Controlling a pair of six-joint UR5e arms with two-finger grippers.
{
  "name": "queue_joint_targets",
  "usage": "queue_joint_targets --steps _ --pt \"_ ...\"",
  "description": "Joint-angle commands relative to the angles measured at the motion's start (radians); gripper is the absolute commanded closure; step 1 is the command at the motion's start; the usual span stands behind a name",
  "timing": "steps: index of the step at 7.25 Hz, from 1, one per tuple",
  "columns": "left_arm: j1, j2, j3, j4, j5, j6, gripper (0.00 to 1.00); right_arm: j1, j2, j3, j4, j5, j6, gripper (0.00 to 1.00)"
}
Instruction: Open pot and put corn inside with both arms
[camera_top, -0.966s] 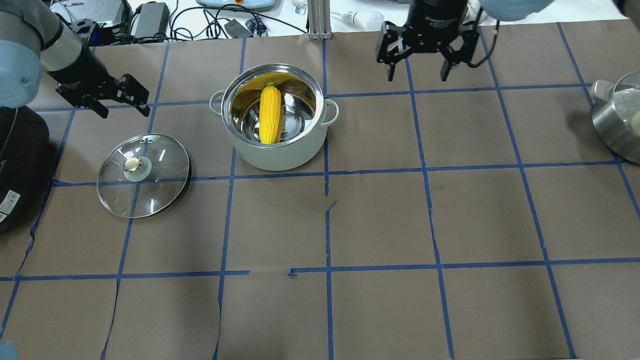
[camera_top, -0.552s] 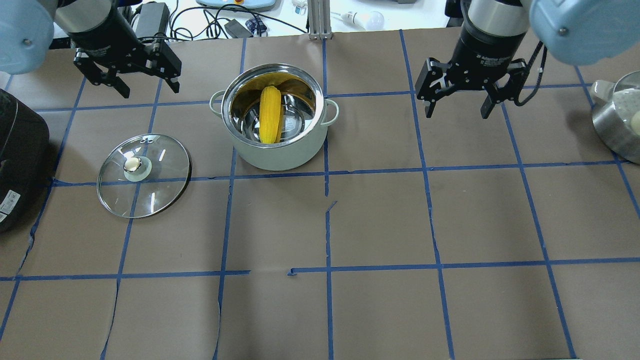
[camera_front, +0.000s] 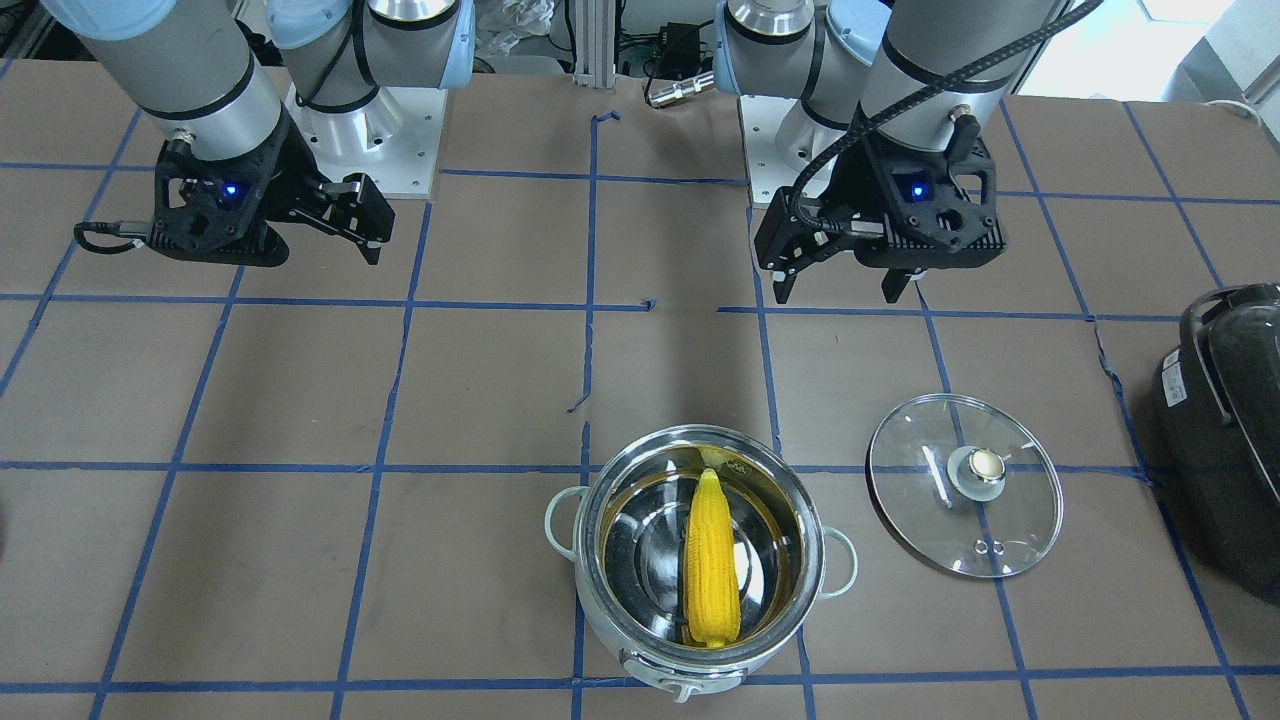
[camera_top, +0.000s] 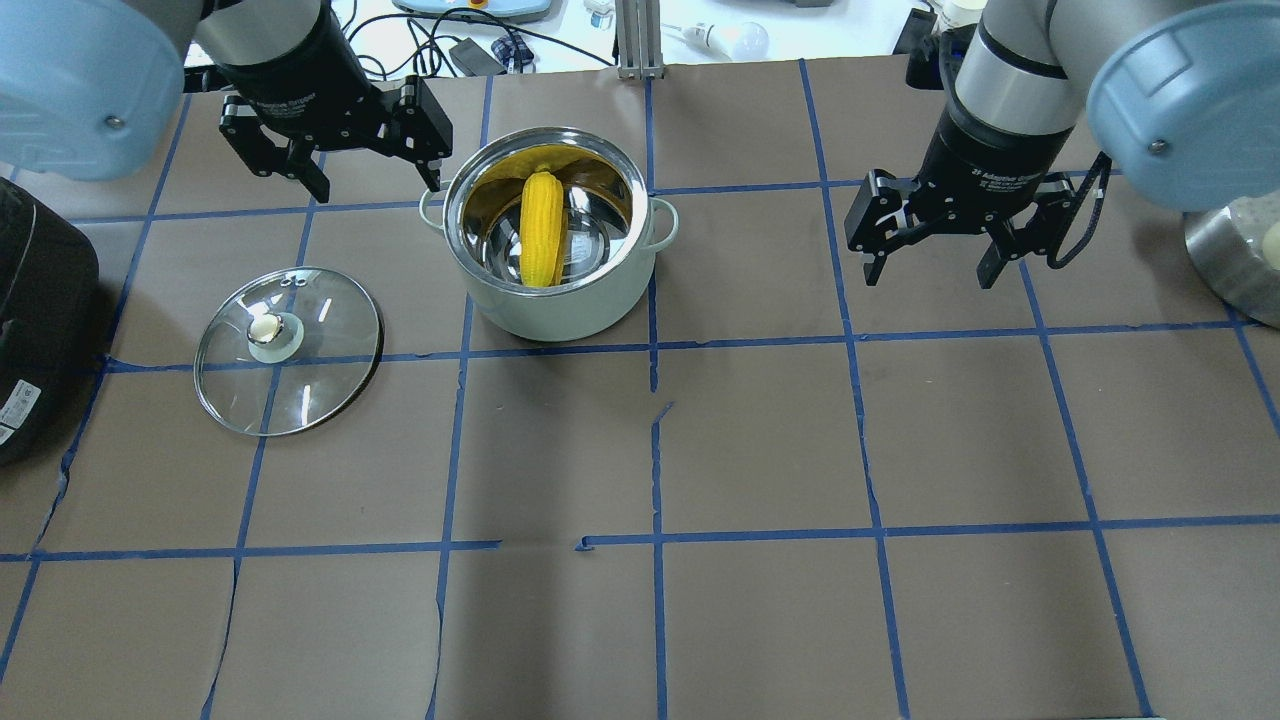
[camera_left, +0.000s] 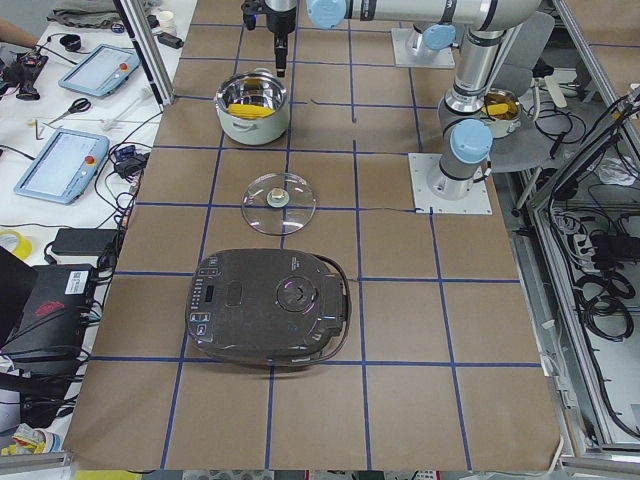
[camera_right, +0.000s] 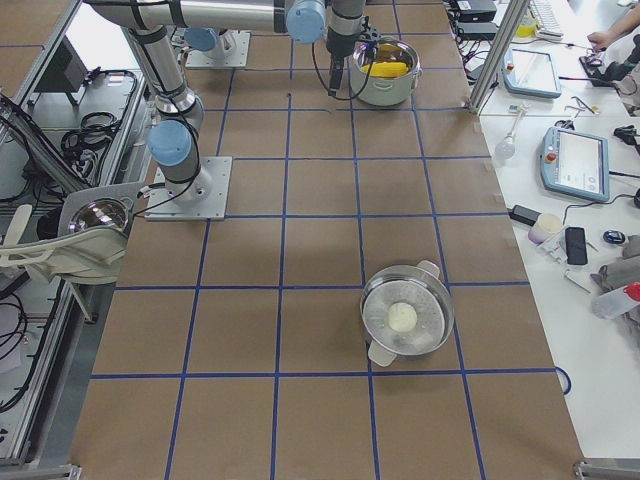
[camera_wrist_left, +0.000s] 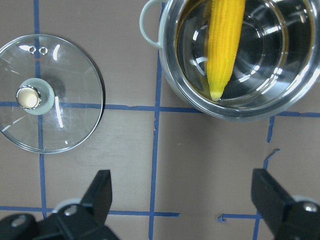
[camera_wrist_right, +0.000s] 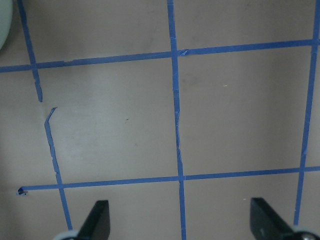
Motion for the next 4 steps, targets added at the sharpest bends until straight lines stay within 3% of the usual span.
queue_joint_targets --steps 1,4 --pt "-0.005 0.023 -0.02 -0.009 0.0 -0.002 0.0 -0.001 -0.004 -0.009 0.002 -0.022 -0.002 0.0" --pt "-0.002 0.024 -0.02 -0.009 0.003 -0.002 0.0 -0.002 -0.01 -0.052 0.005 -0.019 -0.004 0.0"
